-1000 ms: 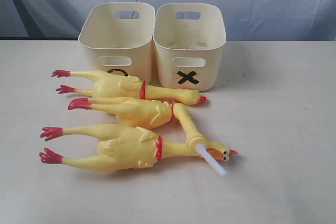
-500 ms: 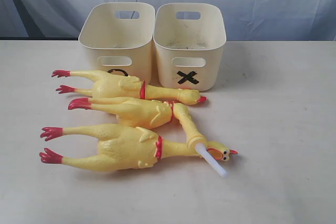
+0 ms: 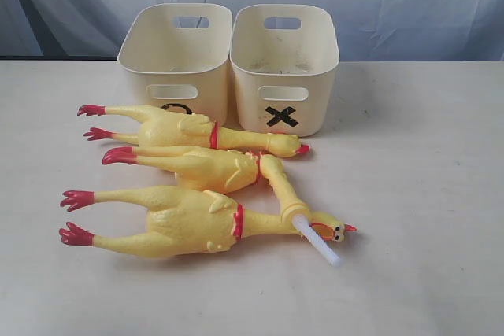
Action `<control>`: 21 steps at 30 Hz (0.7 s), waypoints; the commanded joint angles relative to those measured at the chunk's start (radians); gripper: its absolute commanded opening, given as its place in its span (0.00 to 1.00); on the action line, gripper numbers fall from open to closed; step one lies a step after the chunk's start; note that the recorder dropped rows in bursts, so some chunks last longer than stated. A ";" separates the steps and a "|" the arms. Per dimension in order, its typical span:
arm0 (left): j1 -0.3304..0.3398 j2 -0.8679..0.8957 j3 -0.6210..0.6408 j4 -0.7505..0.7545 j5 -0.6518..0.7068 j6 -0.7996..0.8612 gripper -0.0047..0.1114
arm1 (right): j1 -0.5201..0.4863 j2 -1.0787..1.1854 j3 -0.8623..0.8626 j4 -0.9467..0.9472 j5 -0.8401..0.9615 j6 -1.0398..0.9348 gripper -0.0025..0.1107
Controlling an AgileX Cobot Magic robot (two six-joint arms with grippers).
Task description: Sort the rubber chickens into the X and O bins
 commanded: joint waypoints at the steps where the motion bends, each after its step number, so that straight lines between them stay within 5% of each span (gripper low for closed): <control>1: 0.003 -0.004 0.005 0.004 -0.006 -0.004 0.04 | -0.005 -0.006 0.002 0.045 -0.013 -0.001 0.01; 21: 0.003 -0.004 0.005 0.004 -0.006 -0.004 0.04 | -0.005 -0.006 0.001 0.481 -0.024 0.015 0.01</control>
